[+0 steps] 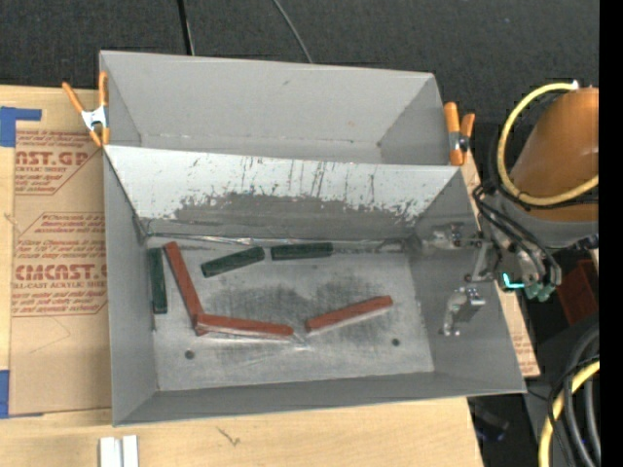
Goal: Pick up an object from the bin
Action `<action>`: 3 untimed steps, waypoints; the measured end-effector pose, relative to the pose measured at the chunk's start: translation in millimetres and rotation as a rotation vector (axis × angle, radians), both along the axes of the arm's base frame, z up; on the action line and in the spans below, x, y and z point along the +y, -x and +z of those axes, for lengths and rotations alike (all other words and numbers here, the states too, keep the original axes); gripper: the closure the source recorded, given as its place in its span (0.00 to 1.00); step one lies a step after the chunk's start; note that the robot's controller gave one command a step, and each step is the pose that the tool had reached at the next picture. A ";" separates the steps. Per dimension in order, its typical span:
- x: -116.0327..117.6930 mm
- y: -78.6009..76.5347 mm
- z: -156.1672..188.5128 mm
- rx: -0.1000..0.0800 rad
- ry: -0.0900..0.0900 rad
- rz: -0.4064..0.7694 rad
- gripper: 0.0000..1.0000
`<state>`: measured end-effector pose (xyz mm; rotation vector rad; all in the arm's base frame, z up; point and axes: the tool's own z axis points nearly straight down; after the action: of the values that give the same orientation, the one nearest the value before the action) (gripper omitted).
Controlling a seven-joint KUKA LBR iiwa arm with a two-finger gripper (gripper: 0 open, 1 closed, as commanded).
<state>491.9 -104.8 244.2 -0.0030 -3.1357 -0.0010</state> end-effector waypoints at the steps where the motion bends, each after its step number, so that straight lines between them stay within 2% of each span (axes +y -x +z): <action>1: 0.5 -1.6 3.7 -0.008 0.001 0.002 0.00; 2: 26.0 -41.4 -50.8 -0.016 0.003 0.053 0.00; 3: 23.4 -23.4 -128.6 -0.011 0.001 0.162 0.00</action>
Offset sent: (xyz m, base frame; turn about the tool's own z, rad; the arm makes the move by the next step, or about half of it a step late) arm 0.0737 0.0511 -0.1071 -0.1020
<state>515.4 -81.4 115.6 0.2514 -3.1363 0.0008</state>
